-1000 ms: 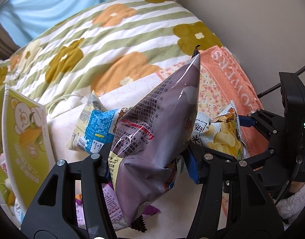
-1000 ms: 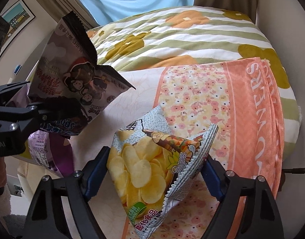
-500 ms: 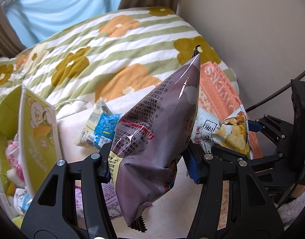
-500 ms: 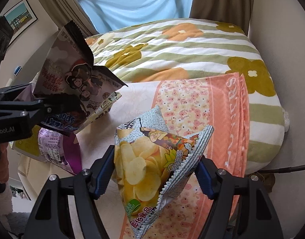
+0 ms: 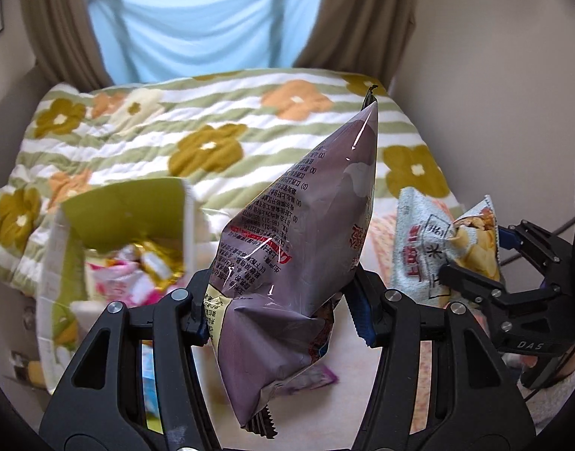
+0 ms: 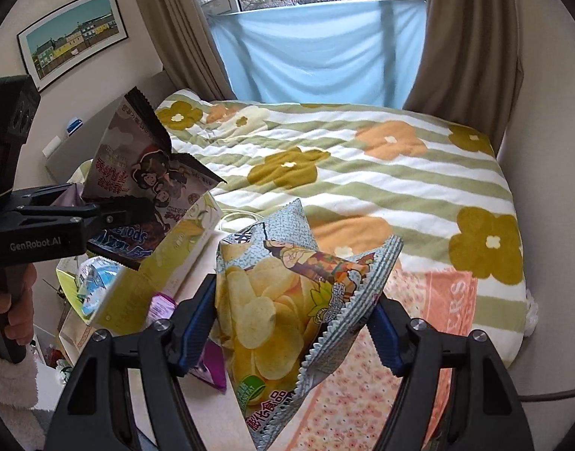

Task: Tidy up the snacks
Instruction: 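Carry the brown bag and chip bag over the box and release both, then move both tools back toward the last snack bags, then grasp the purple bag with the left tool while the right tool grasps the blue-yellow bag, then carry the purple bag and blue-yellow bag over the box and release both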

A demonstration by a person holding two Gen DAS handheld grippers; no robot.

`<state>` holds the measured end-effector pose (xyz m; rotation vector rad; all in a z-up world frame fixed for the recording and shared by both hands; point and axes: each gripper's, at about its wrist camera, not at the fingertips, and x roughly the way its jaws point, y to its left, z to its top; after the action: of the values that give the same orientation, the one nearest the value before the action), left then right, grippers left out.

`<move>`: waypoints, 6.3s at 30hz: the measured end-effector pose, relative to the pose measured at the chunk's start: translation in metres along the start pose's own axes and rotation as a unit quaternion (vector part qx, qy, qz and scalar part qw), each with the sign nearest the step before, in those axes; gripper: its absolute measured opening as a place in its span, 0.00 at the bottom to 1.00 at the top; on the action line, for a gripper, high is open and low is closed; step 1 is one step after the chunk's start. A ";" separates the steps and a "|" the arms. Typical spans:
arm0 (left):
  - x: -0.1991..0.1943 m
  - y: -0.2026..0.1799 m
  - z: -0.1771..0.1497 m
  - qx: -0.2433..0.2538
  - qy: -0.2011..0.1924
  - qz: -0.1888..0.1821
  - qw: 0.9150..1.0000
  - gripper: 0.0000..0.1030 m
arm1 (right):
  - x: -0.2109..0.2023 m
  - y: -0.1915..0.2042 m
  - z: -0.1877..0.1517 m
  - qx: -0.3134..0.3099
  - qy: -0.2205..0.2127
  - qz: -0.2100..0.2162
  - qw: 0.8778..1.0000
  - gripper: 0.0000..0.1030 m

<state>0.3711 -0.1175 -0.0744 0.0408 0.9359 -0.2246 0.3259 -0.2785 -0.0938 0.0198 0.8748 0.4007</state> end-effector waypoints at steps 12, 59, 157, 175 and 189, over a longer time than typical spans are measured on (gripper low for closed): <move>-0.014 0.164 0.011 -0.017 0.001 0.056 0.998 0.51 | 0.051 0.126 0.066 -0.014 -0.014 0.043 0.999 0.67; 0.032 0.278 -0.046 -0.047 0.065 0.077 0.994 1.00 | 0.170 0.209 0.099 0.039 0.028 0.048 0.998 0.94; 0.145 -0.012 -0.160 -0.168 0.114 0.111 0.973 0.74 | 0.185 0.044 -0.021 -0.364 0.149 0.163 0.905 0.94; 0.134 -0.014 -0.162 -0.172 0.111 0.108 0.973 0.71 | 0.210 0.047 -0.026 -0.490 0.168 0.174 0.838 0.86; 0.080 -0.021 -0.148 -0.145 0.051 0.080 0.985 0.71 | 0.147 0.014 -0.009 -0.348 0.148 0.108 0.919 0.66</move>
<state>0.2945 -0.1322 -0.2251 -0.1413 1.0549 0.0642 0.3988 -0.2150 -0.2061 -0.6205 0.9896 0.9251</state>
